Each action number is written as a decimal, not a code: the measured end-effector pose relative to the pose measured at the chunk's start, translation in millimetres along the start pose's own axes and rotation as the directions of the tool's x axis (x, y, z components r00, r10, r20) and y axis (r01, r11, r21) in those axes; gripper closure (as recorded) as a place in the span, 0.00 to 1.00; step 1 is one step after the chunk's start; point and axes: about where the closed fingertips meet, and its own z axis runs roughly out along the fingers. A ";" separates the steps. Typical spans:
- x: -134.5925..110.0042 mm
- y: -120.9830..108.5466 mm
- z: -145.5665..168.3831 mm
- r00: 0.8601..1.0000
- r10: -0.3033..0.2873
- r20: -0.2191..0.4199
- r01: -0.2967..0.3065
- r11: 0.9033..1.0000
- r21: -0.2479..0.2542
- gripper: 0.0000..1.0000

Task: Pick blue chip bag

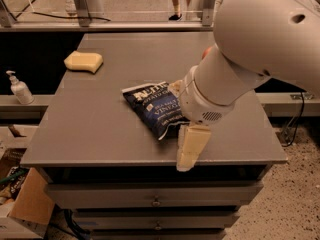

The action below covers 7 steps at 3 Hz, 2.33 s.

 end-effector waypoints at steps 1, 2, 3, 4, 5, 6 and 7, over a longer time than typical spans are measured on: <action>-0.2 0.6 -1.2 1.000 -0.002 -0.001 0.002 1.000 0.007 0.00; 3.6 -9.5 3.8 1.000 -0.014 0.023 0.012 0.999 0.049 0.00; -1.8 -33.5 12.1 0.998 -0.046 0.043 0.041 0.994 0.104 0.00; -3.1 -53.1 26.3 0.997 -0.050 0.050 0.043 0.991 0.129 0.00; -6.5 -61.1 36.2 0.997 -0.039 0.066 0.030 0.990 0.136 0.17; -10.4 -61.5 41.9 0.995 -0.027 0.093 0.014 0.990 0.140 0.41; -13.3 -58.6 40.1 0.989 -0.005 0.145 -0.017 0.988 0.152 0.64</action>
Offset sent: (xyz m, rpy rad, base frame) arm 0.0333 -0.0048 -0.0119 0.0798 -0.1152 0.0027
